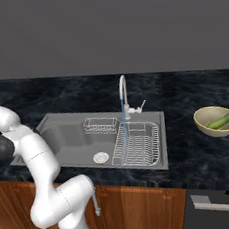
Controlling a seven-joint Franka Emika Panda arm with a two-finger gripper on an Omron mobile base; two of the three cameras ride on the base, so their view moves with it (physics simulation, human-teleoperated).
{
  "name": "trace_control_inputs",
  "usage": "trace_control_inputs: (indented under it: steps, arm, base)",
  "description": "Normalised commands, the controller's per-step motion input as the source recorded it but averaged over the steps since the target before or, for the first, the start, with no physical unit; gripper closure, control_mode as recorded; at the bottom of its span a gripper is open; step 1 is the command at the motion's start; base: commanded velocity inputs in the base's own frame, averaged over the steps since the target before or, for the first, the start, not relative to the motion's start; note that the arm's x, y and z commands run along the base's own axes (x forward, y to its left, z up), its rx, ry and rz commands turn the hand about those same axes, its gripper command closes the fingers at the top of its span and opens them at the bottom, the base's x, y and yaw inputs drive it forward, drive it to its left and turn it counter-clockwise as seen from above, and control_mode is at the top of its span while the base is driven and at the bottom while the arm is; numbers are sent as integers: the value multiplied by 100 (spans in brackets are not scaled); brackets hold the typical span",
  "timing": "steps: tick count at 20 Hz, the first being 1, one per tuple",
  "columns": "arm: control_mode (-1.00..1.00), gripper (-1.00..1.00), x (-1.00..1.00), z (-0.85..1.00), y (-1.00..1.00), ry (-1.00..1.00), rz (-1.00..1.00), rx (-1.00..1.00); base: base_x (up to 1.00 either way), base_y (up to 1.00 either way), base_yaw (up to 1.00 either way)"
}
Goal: Pick the oranges from the sink and place them in one bowl. Place the cucumber in the other bowl. Then turn off the sink faucet.
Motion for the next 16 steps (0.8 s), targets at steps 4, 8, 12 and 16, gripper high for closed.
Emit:
trace_control_inputs:
  steps: [4, 8, 12, 16]
  arm:
    - [-100, -100, -11, 55, 0, 0, 0, 0]
    - [-100, -100, -10, 66, -7, 0, 0, 0]
    - [-100, -100, -7, 37, -27, -6, 0, 0]
    - [-100, -100, -9, 14, -46, -14, -2, 1]
  base:
    - [0, 0, 0]
    - [0, 0, 0]
    - [0, 0, 0]
    - [0, 0, 0]
